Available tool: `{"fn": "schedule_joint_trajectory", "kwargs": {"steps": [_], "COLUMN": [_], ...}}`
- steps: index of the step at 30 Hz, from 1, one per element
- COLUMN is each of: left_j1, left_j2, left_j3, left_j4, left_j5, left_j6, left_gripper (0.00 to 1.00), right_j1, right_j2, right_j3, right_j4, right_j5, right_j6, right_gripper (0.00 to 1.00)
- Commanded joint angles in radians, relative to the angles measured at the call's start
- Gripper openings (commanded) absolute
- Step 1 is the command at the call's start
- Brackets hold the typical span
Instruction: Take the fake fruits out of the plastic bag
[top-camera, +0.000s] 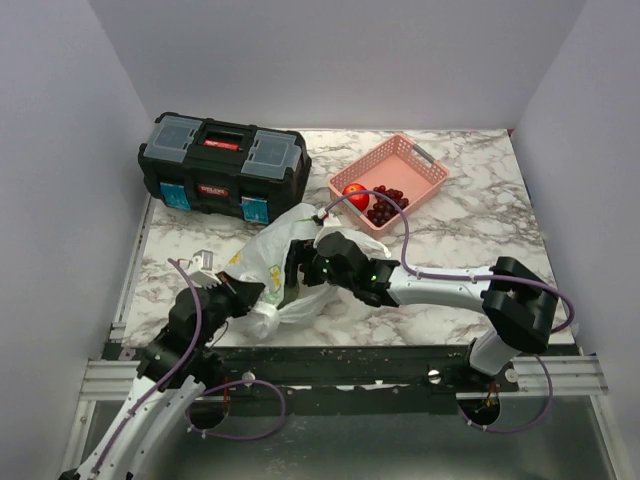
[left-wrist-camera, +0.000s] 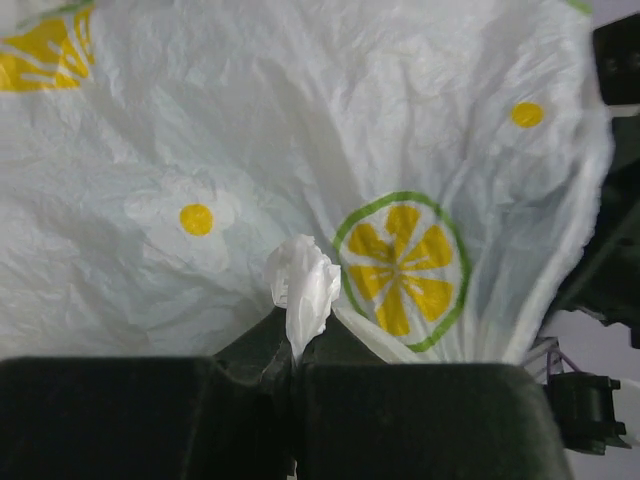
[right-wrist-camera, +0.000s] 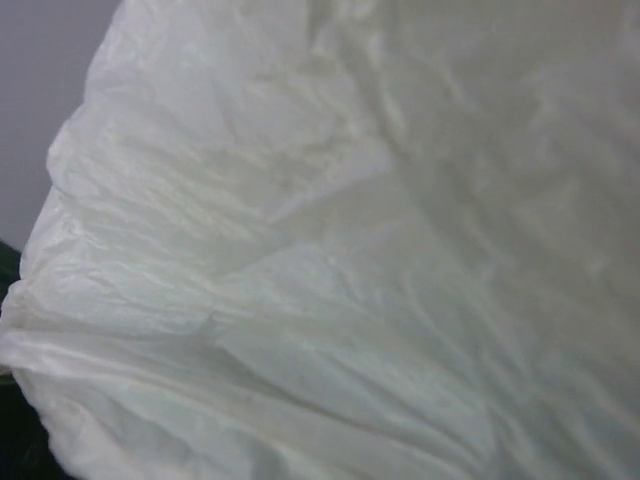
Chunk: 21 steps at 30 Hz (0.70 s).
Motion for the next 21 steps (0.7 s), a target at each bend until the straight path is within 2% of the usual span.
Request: {"fn": "schedule_joint_trajectory", "kwargs": {"steps": [1, 3, 7, 13, 17, 21], "left_j1": [-0.003, -0.003, -0.003, -0.003, -0.003, -0.003], "left_j2": [0.053, 0.080, 0.090, 0.051, 0.018, 0.012], "left_j3": [0.244, 0.331, 0.364, 0.325, 0.256, 0.189], "left_j4": [-0.068, -0.093, -0.103, -0.104, -0.124, -0.146], "left_j5": [-0.078, -0.118, -0.160, -0.135, -0.130, -0.184], "left_j6": [0.137, 0.194, 0.255, 0.231, 0.204, 0.136], "left_gripper": [0.00, 0.00, 0.00, 0.00, 0.00, 0.00], "right_j1": [0.000, 0.001, 0.000, 0.003, 0.067, 0.089], "right_j2": [0.007, 0.004, 0.007, 0.039, 0.038, 0.067], "right_j3": [0.013, 0.003, 0.016, 0.040, 0.007, -0.036], "right_j4": [0.003, 0.016, 0.017, -0.032, -0.039, -0.063], "right_j5": [0.031, 0.020, 0.001, -0.010, 0.063, 0.131], "right_j6": [-0.022, -0.029, -0.050, -0.066, -0.195, -0.271], "right_gripper": [0.82, 0.83, 0.85, 0.88, 0.90, 0.91]}}
